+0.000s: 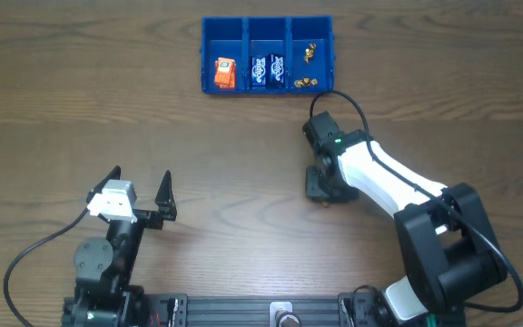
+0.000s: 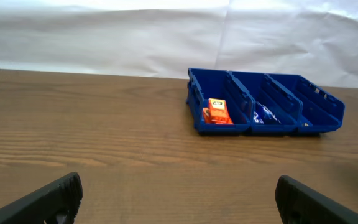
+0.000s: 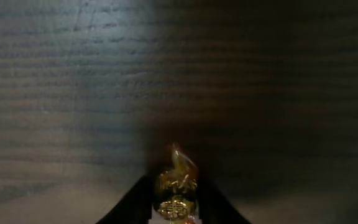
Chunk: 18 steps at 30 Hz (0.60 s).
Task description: Sort Candies Into Trays
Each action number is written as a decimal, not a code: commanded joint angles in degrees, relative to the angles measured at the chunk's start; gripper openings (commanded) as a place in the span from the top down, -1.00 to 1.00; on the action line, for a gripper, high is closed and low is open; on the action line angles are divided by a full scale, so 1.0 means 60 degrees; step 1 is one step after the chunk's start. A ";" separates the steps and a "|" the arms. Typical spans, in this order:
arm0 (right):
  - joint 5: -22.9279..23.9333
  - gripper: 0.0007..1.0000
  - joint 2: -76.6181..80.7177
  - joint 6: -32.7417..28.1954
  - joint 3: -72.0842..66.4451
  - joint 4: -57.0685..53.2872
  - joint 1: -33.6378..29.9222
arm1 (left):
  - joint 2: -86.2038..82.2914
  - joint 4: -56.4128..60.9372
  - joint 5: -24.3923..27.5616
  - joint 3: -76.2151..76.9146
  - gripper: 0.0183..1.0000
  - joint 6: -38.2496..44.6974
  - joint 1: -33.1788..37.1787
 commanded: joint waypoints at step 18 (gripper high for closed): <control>0.1115 0.62 -0.1767 -0.0532 0.3738 -0.2517 -0.0120 | -0.0051 -0.0328 0.0138 -0.0182 -1.00 0.0033 0.0029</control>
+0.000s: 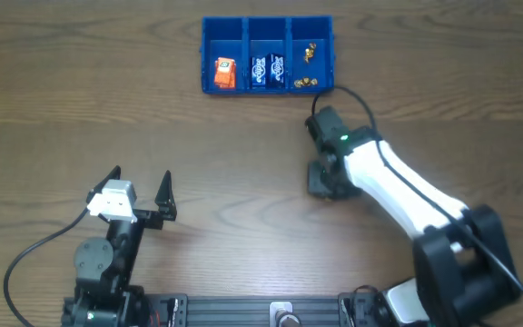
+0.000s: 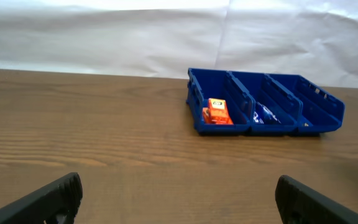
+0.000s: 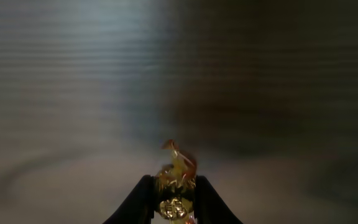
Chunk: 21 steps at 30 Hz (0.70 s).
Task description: Sort Candies Into Trays
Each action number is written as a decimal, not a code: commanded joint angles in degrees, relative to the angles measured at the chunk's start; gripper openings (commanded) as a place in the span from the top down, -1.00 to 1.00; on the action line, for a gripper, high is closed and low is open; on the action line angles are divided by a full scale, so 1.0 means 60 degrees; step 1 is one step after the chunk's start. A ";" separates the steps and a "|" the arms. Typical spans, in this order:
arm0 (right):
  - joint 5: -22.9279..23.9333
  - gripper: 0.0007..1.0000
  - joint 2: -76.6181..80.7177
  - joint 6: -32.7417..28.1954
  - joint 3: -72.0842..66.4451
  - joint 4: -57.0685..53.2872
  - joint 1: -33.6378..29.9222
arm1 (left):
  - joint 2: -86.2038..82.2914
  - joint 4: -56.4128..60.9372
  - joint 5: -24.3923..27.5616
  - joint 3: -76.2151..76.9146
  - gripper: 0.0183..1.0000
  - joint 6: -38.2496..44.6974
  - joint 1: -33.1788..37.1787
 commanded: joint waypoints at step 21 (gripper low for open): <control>0.1741 0.55 0.6969 -0.2186 1.1537 -0.0007 -0.1446 | -0.0051 -0.0328 0.0138 -0.0182 -1.00 0.0033 0.0029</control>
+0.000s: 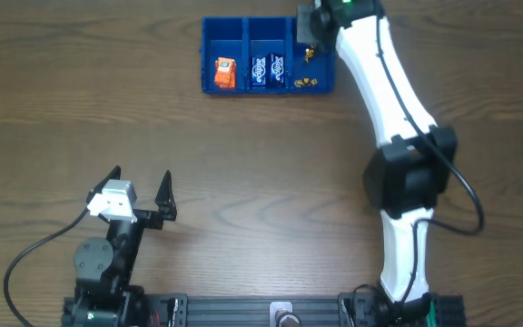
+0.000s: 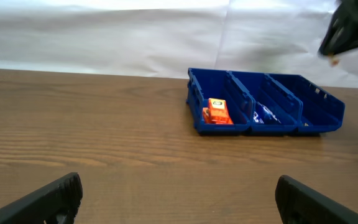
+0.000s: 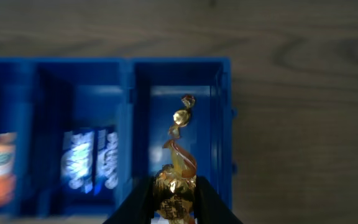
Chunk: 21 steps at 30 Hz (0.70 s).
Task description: Sort Candies Into Trays
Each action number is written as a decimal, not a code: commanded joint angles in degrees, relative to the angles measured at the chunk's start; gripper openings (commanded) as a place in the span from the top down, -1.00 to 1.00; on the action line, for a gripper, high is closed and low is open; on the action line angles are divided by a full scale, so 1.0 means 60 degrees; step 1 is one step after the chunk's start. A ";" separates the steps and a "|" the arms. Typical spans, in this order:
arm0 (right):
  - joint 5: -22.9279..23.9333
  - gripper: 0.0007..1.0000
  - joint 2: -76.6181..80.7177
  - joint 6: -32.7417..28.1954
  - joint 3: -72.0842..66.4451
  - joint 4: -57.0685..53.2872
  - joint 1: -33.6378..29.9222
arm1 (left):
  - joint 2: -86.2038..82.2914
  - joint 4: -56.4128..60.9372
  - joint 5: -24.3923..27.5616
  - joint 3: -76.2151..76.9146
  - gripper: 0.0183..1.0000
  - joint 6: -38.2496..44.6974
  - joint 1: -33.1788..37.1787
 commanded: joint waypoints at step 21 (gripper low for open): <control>0.0350 -0.44 -0.2237 -0.1246 0.0280 -0.0222 -0.0976 | -0.0055 -0.0328 0.0138 -0.0182 -1.00 0.0033 0.0033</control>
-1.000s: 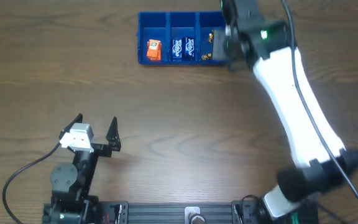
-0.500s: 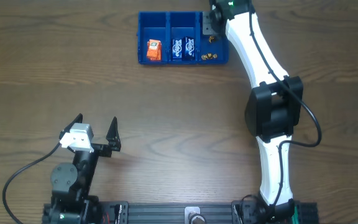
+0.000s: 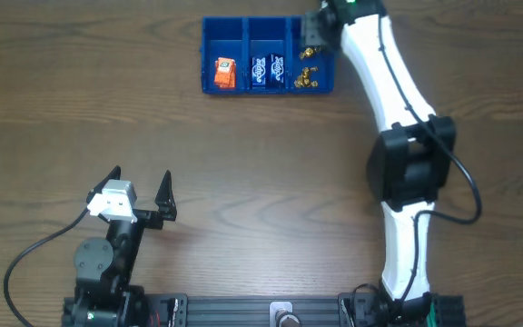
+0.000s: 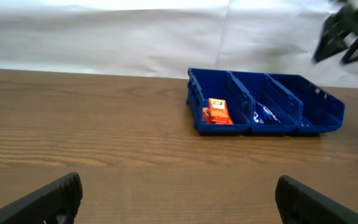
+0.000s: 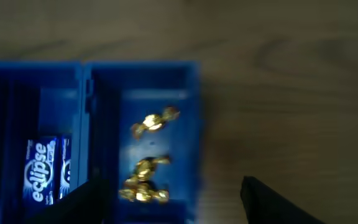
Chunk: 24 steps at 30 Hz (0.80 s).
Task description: Sort Candies Into Trays
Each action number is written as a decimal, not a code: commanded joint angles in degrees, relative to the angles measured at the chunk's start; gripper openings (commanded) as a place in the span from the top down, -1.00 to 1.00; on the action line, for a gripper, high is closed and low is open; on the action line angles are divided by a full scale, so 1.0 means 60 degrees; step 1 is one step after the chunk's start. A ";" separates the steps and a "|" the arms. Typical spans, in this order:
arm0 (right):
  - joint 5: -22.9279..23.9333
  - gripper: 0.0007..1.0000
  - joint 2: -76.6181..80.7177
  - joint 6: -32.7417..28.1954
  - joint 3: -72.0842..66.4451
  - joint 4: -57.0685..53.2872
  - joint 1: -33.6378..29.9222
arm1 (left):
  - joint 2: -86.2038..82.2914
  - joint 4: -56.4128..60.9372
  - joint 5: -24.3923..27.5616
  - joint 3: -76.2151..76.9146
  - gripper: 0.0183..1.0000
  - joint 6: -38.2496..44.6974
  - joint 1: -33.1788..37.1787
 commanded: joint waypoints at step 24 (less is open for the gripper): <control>0.0404 -1.00 -1.4090 -0.1581 -1.3234 0.5042 -0.1796 | -0.0055 -0.0324 0.0138 -0.0182 -1.00 0.0033 0.0029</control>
